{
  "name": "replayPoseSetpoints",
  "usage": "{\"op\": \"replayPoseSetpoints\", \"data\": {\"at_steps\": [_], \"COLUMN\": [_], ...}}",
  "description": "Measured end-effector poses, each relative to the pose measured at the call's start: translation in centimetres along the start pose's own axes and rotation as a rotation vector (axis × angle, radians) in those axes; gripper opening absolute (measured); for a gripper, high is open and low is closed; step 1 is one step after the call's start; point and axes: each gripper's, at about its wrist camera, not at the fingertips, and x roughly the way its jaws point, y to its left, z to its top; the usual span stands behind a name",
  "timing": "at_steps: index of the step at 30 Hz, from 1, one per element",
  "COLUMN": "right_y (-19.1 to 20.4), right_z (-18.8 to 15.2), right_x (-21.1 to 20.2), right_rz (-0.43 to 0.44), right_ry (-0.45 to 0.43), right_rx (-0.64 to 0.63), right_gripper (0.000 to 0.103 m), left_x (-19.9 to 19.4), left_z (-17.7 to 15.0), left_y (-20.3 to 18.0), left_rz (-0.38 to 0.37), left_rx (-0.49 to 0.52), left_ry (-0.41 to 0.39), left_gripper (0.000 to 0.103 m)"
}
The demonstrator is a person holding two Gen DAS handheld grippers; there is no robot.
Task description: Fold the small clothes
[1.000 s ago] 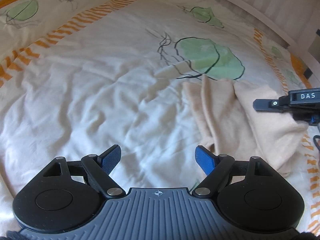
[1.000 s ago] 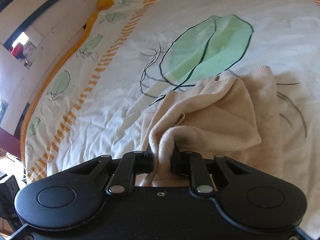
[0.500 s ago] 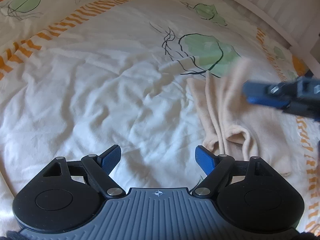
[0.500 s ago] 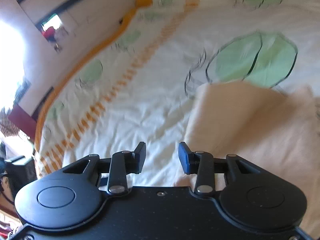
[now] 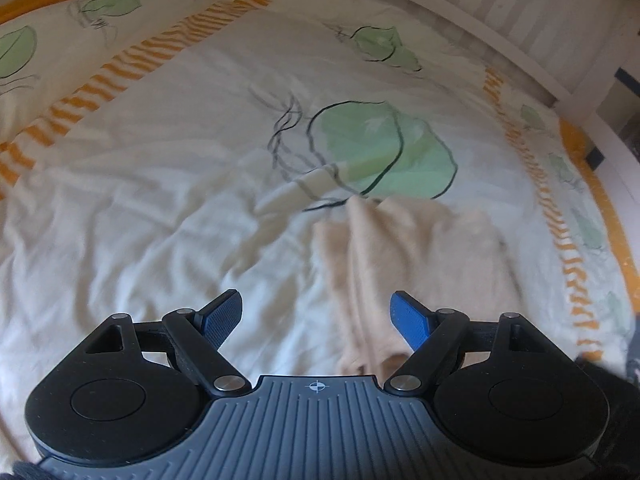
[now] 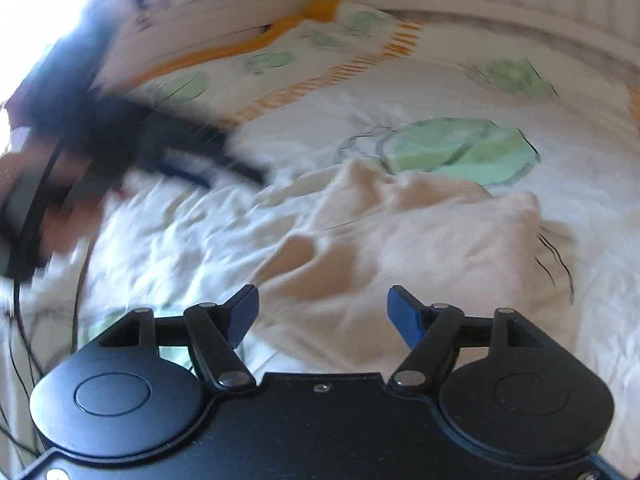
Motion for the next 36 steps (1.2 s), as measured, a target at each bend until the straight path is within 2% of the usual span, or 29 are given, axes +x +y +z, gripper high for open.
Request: {"op": "replayPoseSetpoints", "data": {"at_steps": [6,12,15,17,18,21,22,23,24,25,30,36], "right_y": [4.7,6.5,6.3,6.3,6.3,6.4,6.5,6.6,6.5,6.1,1.0,-3.4], "right_z": [-0.8,-1.7,-1.5,-1.5,-1.5,-1.6,-1.7,-1.8,-1.8,-1.6,0.1,0.4], "right_x": [2.2,3.5,3.3,3.5,3.6,4.4,4.7,5.0,5.0,4.8,1.7,0.4], "right_rz": [-0.120,-0.184,-0.159,-0.152,-0.153,-0.164,-0.168,-0.173,-0.177,-0.178,-0.099,-0.072], "right_ry": [-0.041,-0.064,-0.067,-0.056,-0.054,-0.033,-0.027,-0.023,-0.024,-0.033,-0.125,-0.155], "right_rx": [-0.262,-0.438,-0.432,-0.433,-0.437,-0.461,-0.479,-0.494,-0.492,-0.460,-0.076,0.157], "right_gripper": [0.094,0.091,0.081,0.071,0.062,0.059,0.054,0.046,0.013,0.011,0.011,0.011], "left_x": [0.6,1.2,1.4,1.7,1.7,2.0,2.1,2.2,2.3,2.4,2.9,5.4], "left_z": [0.8,0.9,1.0,1.0,0.9,0.9,1.0,1.0,1.0,1.1,1.5,2.1], "left_y": [-1.5,-1.5,-1.5,-1.6,-1.6,-1.8,-1.9,-1.9,-2.0,-2.1,-2.4,-2.8], "left_rz": [-0.025,-0.019,-0.011,-0.007,-0.008,-0.016,-0.020,-0.024,-0.033,-0.040,-0.100,-0.210], "left_rx": [-0.004,-0.038,-0.041,-0.041,-0.041,-0.044,-0.047,-0.052,-0.060,-0.068,-0.111,-0.226], "left_ry": [0.019,0.041,0.051,0.058,0.062,0.071,0.075,0.079,0.086,0.090,0.099,0.160], "left_gripper": [0.081,0.081,0.081,0.081,0.081,0.081,0.081,0.081,0.081,0.081,0.082,0.082]}}
